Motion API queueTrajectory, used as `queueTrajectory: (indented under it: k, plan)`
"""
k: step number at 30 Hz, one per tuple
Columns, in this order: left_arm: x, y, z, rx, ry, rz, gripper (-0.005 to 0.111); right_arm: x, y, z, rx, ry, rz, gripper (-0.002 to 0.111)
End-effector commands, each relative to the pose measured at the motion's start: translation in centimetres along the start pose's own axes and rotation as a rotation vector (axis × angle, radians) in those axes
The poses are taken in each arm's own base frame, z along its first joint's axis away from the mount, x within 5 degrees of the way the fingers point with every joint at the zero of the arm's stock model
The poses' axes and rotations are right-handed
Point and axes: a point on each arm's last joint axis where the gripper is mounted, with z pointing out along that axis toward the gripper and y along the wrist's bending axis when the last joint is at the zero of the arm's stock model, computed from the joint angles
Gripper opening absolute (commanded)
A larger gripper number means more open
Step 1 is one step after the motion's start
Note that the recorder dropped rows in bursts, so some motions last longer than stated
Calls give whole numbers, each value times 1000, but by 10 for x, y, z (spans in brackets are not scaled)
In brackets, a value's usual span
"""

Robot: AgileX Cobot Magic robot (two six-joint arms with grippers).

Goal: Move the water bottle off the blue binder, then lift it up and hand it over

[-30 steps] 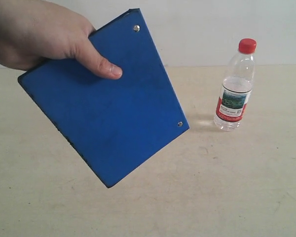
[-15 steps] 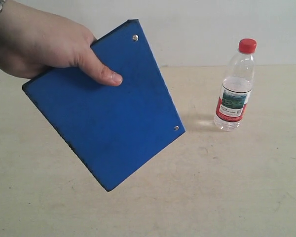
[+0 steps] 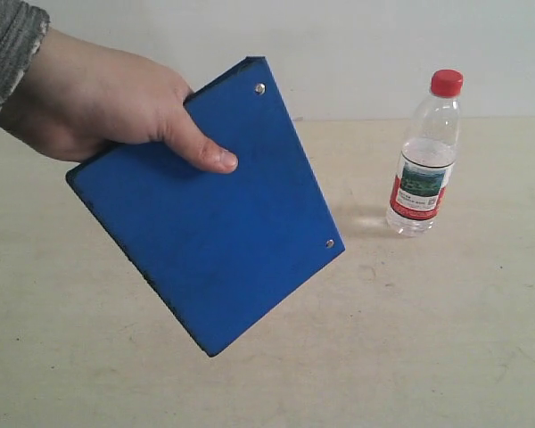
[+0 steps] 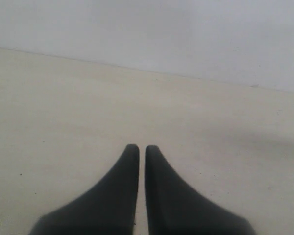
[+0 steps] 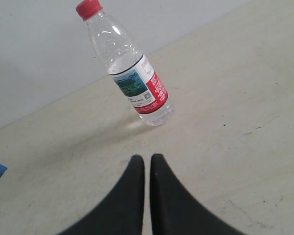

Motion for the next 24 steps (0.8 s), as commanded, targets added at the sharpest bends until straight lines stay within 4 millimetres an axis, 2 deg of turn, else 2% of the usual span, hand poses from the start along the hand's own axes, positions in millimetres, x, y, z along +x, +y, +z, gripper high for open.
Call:
queueTrajectory:
  k: [1,7,10,13,15,16,18,19,24]
  plan:
    - [1,0,0,-3,3,5,5,-1,0,-1,-3,-10,-10,0]
    - [1,0,0,-3,3,5,5,-4,0,-1,3,-41,-48,0]
    - [1,0,0,-3,3,5,5,-27,8,-5,-43,-304,-316,0]
    - [1,0,0,-3,1,5,5,-48,15,-15,-5,-584,-586,0]
    - [1,0,0,-3,1,5,5,-52,17,-19,19,-658,-674,0]
    - [1,0,0,-3,1,5,5,-51,16,-17,24,-633,-676,0]
    - [1,0,0,-3,1,5,5,-39,10,-10,62,-467,-661,0]
    - [1,0,0,-3,1,5,5,-26,4,-4,60,-298,-590,0]
    - [1,0,0,-3,3,5,5,0,-3,-1,59,4,-515,0]
